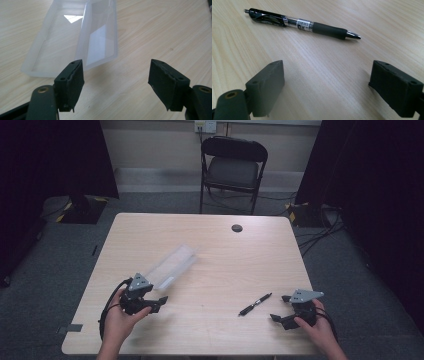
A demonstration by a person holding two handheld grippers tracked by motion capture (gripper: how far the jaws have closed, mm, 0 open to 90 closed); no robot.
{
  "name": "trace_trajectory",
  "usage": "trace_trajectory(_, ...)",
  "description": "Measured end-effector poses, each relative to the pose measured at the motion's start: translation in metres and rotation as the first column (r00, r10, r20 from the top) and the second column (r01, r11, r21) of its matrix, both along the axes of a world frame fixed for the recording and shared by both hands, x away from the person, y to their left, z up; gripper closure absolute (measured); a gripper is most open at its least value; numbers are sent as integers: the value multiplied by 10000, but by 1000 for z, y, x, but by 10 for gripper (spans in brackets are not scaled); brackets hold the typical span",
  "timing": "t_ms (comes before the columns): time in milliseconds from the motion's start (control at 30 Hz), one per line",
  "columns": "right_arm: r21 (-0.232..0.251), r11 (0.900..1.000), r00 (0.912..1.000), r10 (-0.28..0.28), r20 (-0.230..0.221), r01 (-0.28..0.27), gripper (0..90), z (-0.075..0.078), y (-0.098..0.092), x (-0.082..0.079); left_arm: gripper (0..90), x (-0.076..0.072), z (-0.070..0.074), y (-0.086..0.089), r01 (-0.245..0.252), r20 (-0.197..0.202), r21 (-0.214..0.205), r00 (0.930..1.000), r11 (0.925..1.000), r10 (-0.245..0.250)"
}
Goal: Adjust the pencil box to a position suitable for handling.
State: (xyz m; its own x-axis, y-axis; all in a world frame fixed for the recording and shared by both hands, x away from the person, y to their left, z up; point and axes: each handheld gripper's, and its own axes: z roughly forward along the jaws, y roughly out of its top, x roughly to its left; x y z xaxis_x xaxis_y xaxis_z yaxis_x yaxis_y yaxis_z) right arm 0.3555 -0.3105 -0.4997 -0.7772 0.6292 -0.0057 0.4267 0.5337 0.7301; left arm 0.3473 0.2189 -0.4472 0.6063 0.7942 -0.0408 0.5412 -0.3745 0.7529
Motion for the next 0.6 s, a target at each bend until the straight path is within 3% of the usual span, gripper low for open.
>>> trace_trajectory(600, 1, 10000, 10000, 0, 5, 0, 115, 0, 0, 0, 296, 9, -14, 30, -833, -172, -126, 9964, 9964, 831)
